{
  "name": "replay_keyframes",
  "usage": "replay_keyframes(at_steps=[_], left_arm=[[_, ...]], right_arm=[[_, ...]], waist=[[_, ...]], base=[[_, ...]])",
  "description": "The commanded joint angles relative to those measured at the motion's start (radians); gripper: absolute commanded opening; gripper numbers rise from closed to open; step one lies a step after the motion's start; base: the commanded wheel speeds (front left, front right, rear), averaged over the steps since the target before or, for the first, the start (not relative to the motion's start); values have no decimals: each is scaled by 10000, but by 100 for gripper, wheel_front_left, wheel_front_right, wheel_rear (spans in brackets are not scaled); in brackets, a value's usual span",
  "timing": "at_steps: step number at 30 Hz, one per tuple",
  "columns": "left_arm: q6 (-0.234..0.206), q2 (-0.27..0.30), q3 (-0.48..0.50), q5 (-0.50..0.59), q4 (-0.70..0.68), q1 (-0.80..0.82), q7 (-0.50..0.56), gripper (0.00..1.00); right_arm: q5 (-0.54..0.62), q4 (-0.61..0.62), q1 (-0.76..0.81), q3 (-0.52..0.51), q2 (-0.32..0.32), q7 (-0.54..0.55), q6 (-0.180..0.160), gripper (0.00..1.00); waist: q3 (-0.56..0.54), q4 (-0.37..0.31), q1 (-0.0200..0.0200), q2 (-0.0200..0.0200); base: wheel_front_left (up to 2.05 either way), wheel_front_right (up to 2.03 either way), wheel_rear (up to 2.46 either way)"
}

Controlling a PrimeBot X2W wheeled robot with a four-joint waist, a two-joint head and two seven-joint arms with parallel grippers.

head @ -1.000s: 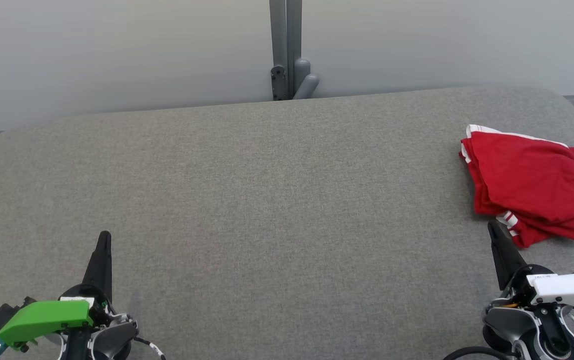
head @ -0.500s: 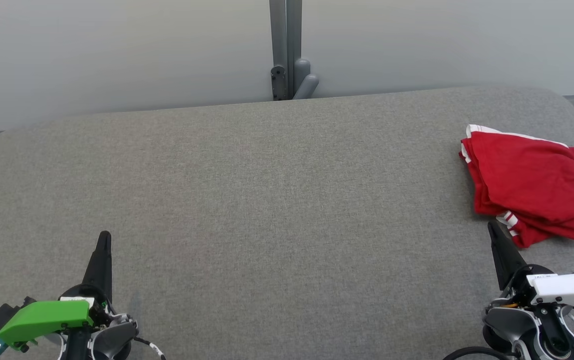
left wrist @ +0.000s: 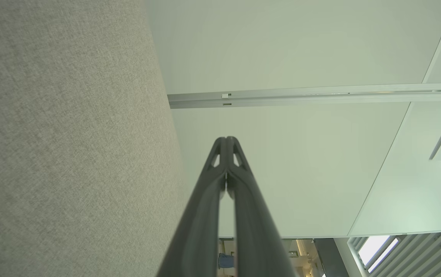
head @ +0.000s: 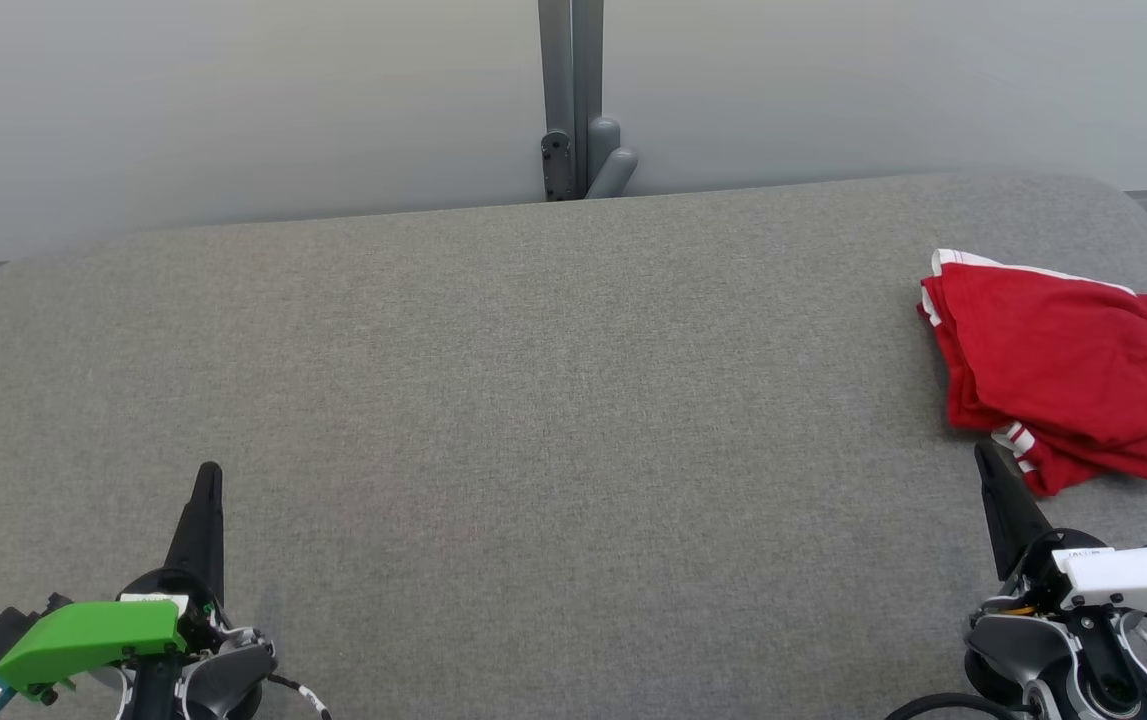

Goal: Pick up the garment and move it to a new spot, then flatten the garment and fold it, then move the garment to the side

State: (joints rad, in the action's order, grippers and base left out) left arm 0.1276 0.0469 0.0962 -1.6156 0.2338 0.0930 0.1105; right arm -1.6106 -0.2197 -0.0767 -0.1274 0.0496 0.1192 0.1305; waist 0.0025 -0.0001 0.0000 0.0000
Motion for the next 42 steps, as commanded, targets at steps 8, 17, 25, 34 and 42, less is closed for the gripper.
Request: replay_keyframes(at_steps=[8,17,25,34,42], left_arm=[[59,62,30,-6,-11,105,2,0],[59,62,29,-6,-12,105,1,0],[59,62,29,-6,-12,105,1,0],[59,62,29,-6,-12,105,2,0],[59,62,29,-6,-13,105,2,0]], right_arm=[[-78,45,-80,1,11,29,4,0],[-79,46,-80,2,11,29,4,0],[-77,46,-80,1,11,29,4,0],[-78,46,-80,1,11,29,4,0],[-78,46,-80,1,11,28,4,0]], waist=[[0,0,0,0],[0,0,0,0],[0,0,0,0],[0,0,0,0],[0,0,0,0]], base=[[0,0,0],[0,0,0],[0,0,0],[0,0,0],[0,0,0]])
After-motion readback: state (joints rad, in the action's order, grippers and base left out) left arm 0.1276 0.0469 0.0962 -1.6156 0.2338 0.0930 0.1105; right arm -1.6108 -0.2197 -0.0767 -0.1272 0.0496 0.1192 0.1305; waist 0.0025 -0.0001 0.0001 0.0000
